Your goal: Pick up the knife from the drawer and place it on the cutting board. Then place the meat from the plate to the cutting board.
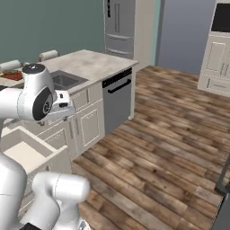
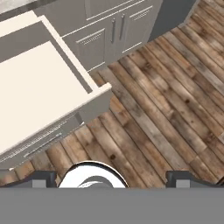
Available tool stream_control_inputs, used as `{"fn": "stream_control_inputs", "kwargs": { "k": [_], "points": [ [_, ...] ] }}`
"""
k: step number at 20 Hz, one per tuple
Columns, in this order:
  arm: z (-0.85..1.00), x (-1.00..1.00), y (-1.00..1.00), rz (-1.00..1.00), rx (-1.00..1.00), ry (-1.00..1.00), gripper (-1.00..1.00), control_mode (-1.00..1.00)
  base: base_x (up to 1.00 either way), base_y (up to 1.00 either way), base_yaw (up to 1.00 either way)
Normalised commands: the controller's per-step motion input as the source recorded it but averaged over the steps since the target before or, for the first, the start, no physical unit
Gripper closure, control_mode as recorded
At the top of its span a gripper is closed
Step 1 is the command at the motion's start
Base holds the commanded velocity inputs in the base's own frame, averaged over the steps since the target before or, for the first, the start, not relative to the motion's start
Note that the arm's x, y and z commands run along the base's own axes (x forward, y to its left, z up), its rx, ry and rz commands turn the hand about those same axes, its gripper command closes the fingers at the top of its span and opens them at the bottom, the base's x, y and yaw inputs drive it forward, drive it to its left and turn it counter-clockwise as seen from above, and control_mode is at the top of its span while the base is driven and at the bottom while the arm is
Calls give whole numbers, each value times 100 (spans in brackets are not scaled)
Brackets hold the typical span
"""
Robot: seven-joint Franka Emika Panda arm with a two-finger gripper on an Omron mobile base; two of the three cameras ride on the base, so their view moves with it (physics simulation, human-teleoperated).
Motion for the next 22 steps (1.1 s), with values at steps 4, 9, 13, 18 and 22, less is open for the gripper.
{"fn": "stream_control_inputs", "kwargs": {
  "k": [4, 9, 13, 18, 22],
  "points": [
    [0, 0, 0, 0, 0, 0, -100, 100, 14, -100, 8],
    [0, 0, 0, 0, 0, 0, -100, 100, 54, -100, 13],
    [0, 0, 0, 0, 0, 0, -100, 100, 97, -99, 20],
    [0, 0, 0, 0, 0, 0, -100, 100, 100, -57, 21],
    [0, 0, 0, 0, 0, 0, -100, 100, 100, -50, 26]
  ]
}}
